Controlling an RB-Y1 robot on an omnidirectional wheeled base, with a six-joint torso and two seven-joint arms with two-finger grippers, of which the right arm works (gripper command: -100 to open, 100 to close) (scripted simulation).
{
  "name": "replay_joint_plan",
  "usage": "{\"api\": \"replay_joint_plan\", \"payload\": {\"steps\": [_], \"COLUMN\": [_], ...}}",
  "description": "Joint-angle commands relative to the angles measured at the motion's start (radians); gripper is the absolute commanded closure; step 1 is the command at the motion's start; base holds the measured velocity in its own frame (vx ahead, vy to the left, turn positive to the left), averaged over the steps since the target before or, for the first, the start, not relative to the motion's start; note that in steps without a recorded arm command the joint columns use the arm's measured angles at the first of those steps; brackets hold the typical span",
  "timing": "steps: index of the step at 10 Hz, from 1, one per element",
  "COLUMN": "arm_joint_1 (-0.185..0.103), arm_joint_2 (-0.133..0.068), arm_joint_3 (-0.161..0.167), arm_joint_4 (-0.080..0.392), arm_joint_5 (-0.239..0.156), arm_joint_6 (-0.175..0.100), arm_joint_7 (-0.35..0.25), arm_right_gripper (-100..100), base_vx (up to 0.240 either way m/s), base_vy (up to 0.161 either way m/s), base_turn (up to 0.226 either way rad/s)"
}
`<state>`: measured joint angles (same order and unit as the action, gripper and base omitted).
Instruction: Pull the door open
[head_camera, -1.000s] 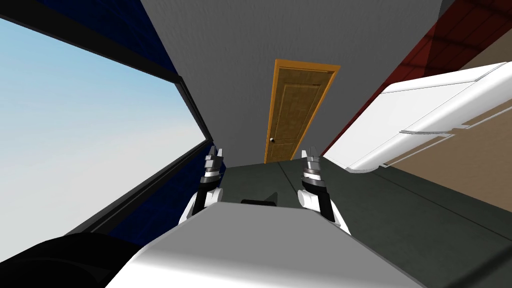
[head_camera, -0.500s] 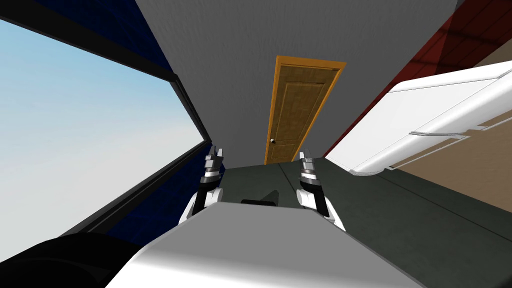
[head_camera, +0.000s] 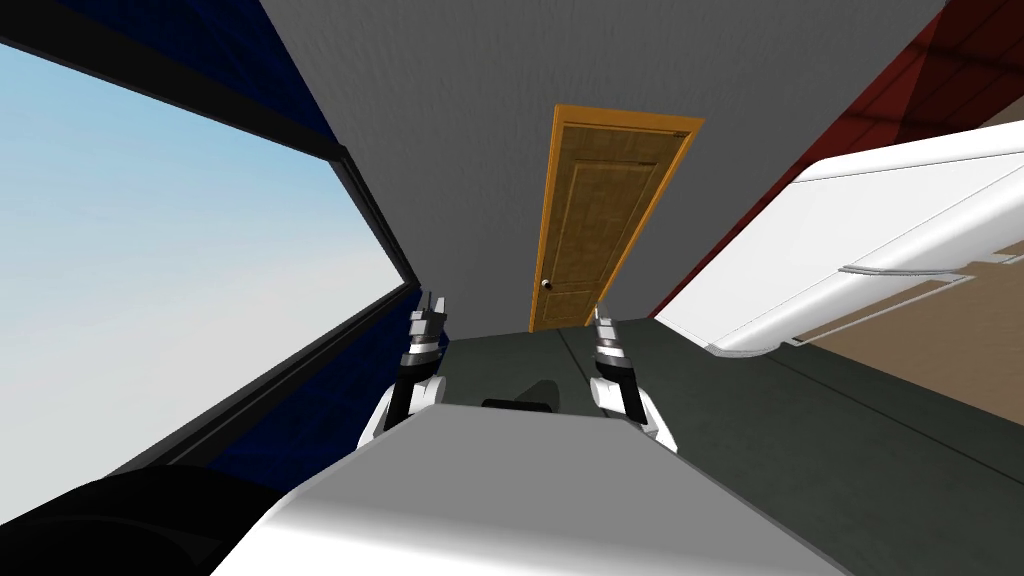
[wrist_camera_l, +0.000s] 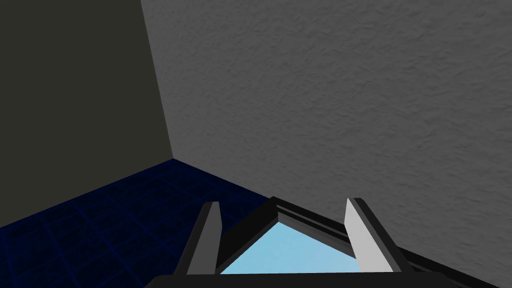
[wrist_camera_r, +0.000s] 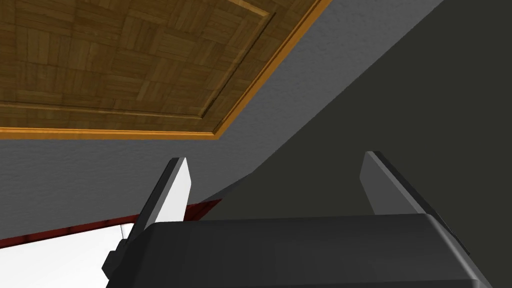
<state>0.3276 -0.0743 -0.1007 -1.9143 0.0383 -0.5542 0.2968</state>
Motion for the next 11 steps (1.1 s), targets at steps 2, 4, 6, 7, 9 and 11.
{"api": "replay_joint_plan", "payload": {"steps": [2,4,6,7,9,11], "arm_joint_1": [-0.019,-0.039,-0.059,-0.069,-0.09,-0.111], "arm_joint_2": [-0.007,-0.013,-0.018,-0.021,-0.026,-0.03], "arm_joint_3": [-0.005,-0.009,-0.014,-0.016,-0.021,-0.026], "arm_joint_4": [0.072,0.127,0.185,0.216,0.28,0.341], "arm_joint_5": [0.018,0.033,0.048,0.055,0.07,0.085], "arm_joint_6": [-0.022,-0.036,-0.051,-0.058,-0.073,-0.089], "arm_joint_7": [0.054,0.095,0.137,0.158,0.201,0.244], "arm_right_gripper": [-100,-100,-100,-100,-100,-100], "base_vx": [0.106,0.099,0.094,0.087,0.103,0.106], "base_vy": [-0.011,-0.029,-0.028,-0.022,-0.024,-0.036], "base_turn": [0.019,0.023,0.021,0.015,0.022,0.023]}}
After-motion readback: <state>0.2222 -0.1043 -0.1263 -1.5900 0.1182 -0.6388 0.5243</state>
